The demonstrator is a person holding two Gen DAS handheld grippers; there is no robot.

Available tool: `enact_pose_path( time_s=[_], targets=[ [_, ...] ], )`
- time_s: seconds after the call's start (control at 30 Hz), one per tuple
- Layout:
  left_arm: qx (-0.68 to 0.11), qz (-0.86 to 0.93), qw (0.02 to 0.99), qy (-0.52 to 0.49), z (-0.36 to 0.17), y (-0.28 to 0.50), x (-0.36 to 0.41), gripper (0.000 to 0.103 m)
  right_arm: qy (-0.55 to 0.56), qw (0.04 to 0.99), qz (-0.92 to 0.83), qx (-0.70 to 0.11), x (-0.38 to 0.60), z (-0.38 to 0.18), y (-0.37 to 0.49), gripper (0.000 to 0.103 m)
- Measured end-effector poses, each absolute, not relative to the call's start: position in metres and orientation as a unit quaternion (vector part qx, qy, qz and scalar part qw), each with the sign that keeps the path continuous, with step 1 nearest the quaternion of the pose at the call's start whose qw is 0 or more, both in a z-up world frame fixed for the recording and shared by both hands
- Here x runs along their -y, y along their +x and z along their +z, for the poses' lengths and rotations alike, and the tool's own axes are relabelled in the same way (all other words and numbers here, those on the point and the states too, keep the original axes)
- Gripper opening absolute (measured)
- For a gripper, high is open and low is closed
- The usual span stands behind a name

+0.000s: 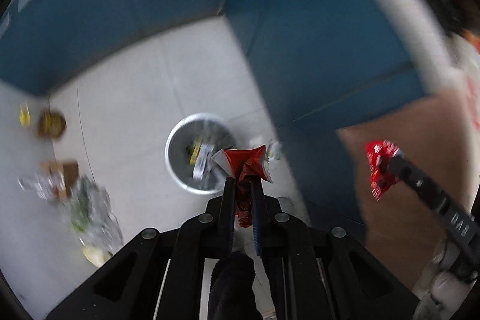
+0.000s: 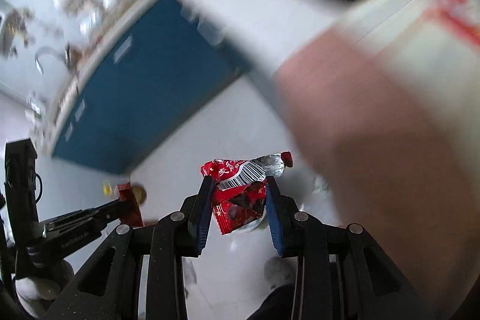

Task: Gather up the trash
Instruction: 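Carry both red wrappers over the white bin and open both tools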

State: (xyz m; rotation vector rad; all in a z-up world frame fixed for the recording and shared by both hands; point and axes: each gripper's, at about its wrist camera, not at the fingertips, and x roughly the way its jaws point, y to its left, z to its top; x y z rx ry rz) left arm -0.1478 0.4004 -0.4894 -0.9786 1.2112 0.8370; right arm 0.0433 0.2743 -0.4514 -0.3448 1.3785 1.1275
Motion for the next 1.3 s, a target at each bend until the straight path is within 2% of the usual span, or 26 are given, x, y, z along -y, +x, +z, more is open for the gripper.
enact_pose_path(
  time_s=[0.13,0.23,0.3,0.43,0.47,0.53,0.57,0.6,0.63,0.67,0.73,0.77,0.8,0.97,1.2,1.3],
  targets=[
    [-0.53,0.371,0.587,-0.486,-0.617,-0.19,-0.432,0.007,-0.186,0.573,0.484,-0.634,-0.32,-0.58,0.001,0.035],
    [-0.534,0.362,0.569,-0.509,-0.691,-0.205,-0.448,0.008,-0.201,0.543,0.47,-0.666,-0.346,-0.678,-0.02,0.035],
    [-0.539,0.361,0.569,-0.506,-0.722,-0.207,-0.455,0.014,-0.215,0.526,0.462,-0.681,-0.36,-0.734,-0.031,0.035],
    [-0.547,0.373,0.555,-0.504,-0.77,-0.218,-0.465,0.014,-0.246,0.495,0.45,-0.702,-0.377,-0.818,-0.049,0.036],
    [-0.55,0.378,0.551,-0.501,-0.778,-0.223,-0.467,0.015,-0.251,0.49,0.441,-0.708,-0.379,-0.832,-0.05,0.038],
    [-0.551,0.395,0.544,-0.495,-0.785,-0.231,-0.468,0.025,-0.263,0.484,0.433,-0.714,-0.384,-0.847,-0.045,0.048],
    [-0.549,0.4,0.543,-0.494,-0.785,-0.235,-0.468,0.043,-0.268,0.486,0.433,-0.71,-0.385,-0.849,-0.045,0.061],
    [-0.548,0.406,0.541,-0.492,-0.783,-0.238,-0.466,0.068,-0.271,0.488,0.437,-0.705,-0.386,-0.849,-0.045,0.072],
    [-0.546,0.417,0.54,-0.486,-0.78,-0.243,-0.466,0.079,-0.276,0.49,0.439,-0.701,-0.385,-0.848,-0.043,0.075],
    [-0.544,0.425,0.54,-0.481,-0.774,-0.243,-0.464,0.086,-0.291,0.497,0.439,-0.69,-0.385,-0.844,-0.044,0.079],
    [-0.548,0.444,0.536,-0.465,-0.759,-0.246,-0.461,0.086,-0.323,0.511,0.445,-0.661,-0.387,-0.833,-0.046,0.09],
    [-0.547,0.452,0.536,-0.457,-0.751,-0.249,-0.458,0.095,-0.343,0.521,0.446,-0.642,-0.387,-0.826,-0.049,0.099],
    [-0.544,0.459,0.538,-0.45,-0.742,-0.249,-0.457,0.103,-0.364,0.531,0.448,-0.62,-0.386,-0.816,-0.053,0.103],
    [-0.524,0.51,0.549,-0.406,-0.687,-0.257,-0.439,0.103,-0.387,0.56,0.463,-0.568,-0.378,-0.767,-0.06,0.103],
    [-0.493,0.539,0.55,-0.405,-0.598,-0.268,-0.405,0.103,-0.382,0.575,0.48,-0.541,-0.356,-0.678,-0.065,0.103],
    [-0.484,0.54,0.548,-0.418,-0.555,-0.272,-0.384,0.103,-0.386,0.579,0.489,-0.525,-0.342,-0.623,-0.064,0.103]
  ],
)
